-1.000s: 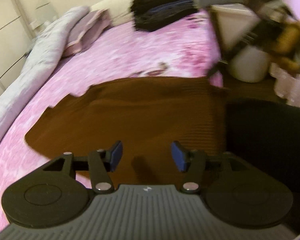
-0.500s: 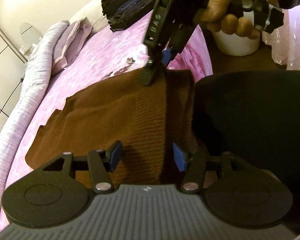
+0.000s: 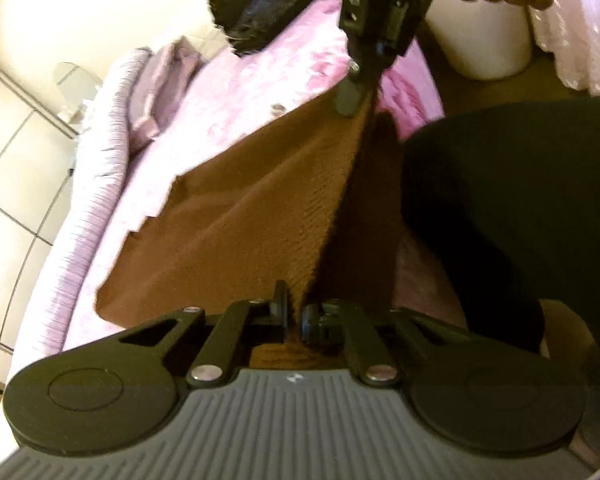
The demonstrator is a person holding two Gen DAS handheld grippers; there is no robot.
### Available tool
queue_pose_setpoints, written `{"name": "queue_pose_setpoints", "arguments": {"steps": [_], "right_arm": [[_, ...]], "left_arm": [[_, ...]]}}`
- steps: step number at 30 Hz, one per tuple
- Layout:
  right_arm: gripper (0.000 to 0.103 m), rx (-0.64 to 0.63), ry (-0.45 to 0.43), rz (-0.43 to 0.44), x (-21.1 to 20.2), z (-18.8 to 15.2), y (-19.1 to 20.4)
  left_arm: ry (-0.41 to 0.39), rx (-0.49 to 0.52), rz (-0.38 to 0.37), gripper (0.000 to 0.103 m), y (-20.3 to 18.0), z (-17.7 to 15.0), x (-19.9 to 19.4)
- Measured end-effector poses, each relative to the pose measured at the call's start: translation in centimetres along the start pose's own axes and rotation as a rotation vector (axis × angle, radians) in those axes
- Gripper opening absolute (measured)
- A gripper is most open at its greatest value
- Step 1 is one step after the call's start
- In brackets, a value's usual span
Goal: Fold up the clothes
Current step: 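Grasp the opposite side edge of the cardigan with the left gripper, then fold the held side inward over the first fold and open the left gripper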
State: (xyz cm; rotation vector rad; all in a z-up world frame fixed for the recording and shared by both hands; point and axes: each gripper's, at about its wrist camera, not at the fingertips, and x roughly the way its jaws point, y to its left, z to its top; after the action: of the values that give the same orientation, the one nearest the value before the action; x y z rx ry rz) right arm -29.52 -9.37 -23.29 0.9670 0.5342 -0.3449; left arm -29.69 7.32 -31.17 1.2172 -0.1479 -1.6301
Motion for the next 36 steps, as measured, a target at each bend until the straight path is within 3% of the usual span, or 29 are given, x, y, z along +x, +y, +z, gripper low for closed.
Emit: {"name": "queue_pose_setpoints", "arguments": {"steps": [2, 6, 9, 12, 14, 18, 21, 26, 29, 32, 34, 35, 36], "right_arm": [[0.006, 0.035, 0.005, 0.001, 0.2, -1.0, -0.8], [0.007, -0.064, 0.0, -0.039, 0.5, -1.0, 0.0], [0.008, -0.056, 0.027, -0.044, 1.3, -0.5, -0.5], [0.014, -0.087, 0.025, -0.054, 0.5, 0.1, -0.3], [0.019, -0.108, 0.009, -0.065, -0.2, 0.5, -0.2], [0.031, -0.128, -0.067, -0.09, -2.0, 2.1, 0.6], [0.041, -0.166, -0.134, -0.076, -1.7, 4.0, 1.7], [0.049, -0.299, -0.125, -0.07, 3.9, 8.6, 4.5], [0.051, -0.358, -0.104, -0.093, 8.2, 11.2, 5.3], [0.052, -0.4, -0.079, -0.125, 12.5, 13.7, 5.6], [0.051, -0.395, -0.056, -0.129, 14.5, 14.6, 4.8], [0.046, -0.373, -0.037, -0.126, 15.3, 15.1, 4.1], [0.006, -0.349, -0.023, -0.115, 15.5, 15.4, 3.6]], "left_arm": [[0.01, 0.022, -0.003, 0.004, -0.6, -0.2, 0.0], [0.02, 0.011, -0.018, 0.006, -0.5, -0.4, 0.6], [0.017, 0.005, -0.037, 0.01, -0.4, -0.2, 0.6], [-0.008, -0.116, -0.168, 0.029, 1.8, -1.2, -0.5], [-0.026, -0.211, -0.264, 0.031, 3.6, -2.0, -1.3], [-0.067, -0.412, -0.373, 0.031, 8.5, -4.2, -3.2], [-0.07, -0.445, -0.292, 0.032, 11.5, -4.6, -3.2], [-0.067, -0.48, -0.118, 0.032, 14.5, -3.8, -0.8], [-0.088, -0.541, -0.127, 0.033, 15.3, -3.0, 1.9], [-0.076, -0.524, -0.153, 0.033, 14.4, -2.2, 4.7], [-0.059, -0.492, -0.175, 0.033, 13.3, -1.9, 6.3], [-0.056, -0.487, -0.186, 0.032, 12.9, -1.8, 6.8], [-0.057, -0.491, -0.196, 0.032, 12.7, -1.8, 7.1]]}}
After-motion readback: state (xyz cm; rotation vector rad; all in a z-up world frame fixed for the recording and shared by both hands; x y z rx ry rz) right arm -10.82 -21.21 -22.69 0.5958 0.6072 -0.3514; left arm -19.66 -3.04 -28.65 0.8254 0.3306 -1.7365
